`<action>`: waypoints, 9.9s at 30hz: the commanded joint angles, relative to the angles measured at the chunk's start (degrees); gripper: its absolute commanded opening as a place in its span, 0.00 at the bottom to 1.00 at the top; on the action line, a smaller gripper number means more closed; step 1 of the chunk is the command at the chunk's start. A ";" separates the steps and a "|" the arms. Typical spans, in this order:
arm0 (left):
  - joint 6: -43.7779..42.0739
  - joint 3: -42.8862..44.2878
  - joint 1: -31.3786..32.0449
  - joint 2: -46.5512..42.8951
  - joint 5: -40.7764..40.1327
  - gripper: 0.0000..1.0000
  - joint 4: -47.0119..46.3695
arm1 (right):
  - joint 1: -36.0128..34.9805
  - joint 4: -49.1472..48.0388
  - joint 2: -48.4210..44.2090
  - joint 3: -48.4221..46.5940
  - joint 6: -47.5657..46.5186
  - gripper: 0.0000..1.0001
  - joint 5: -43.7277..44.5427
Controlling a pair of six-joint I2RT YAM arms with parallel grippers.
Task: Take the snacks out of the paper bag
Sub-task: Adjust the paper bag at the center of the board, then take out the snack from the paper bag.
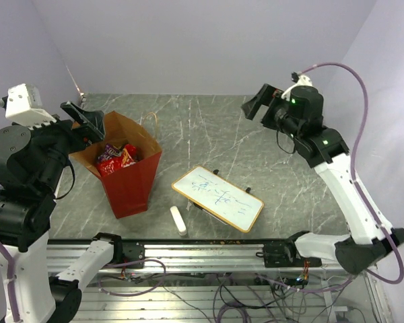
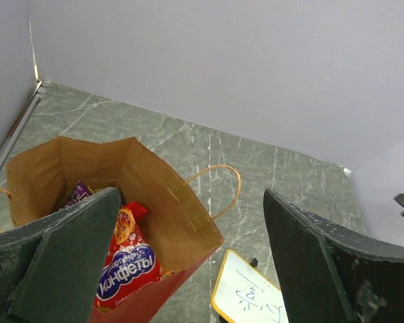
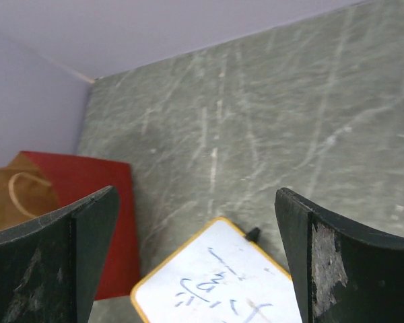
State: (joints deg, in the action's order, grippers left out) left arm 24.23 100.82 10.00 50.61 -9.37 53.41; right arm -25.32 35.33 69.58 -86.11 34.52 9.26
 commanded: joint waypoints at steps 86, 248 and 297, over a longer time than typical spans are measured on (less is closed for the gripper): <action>4.14 22.46 -3.47 35.15 4.02 0.96 16.35 | 4.17 -26.62 36.15 -18.78 8.40 0.00 -23.70; 18.25 -14.87 -5.87 26.12 37.65 0.07 -1.06 | -20.51 -30.25 58.84 -21.85 30.91 0.00 -6.13; 17.55 -5.72 -12.52 33.23 38.62 0.07 0.74 | -17.98 -20.61 31.96 -22.63 9.06 0.00 -5.80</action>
State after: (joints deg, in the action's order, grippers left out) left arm 42.02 93.38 -1.93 83.81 28.42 53.25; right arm -44.16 23.49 111.13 -110.61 49.60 3.38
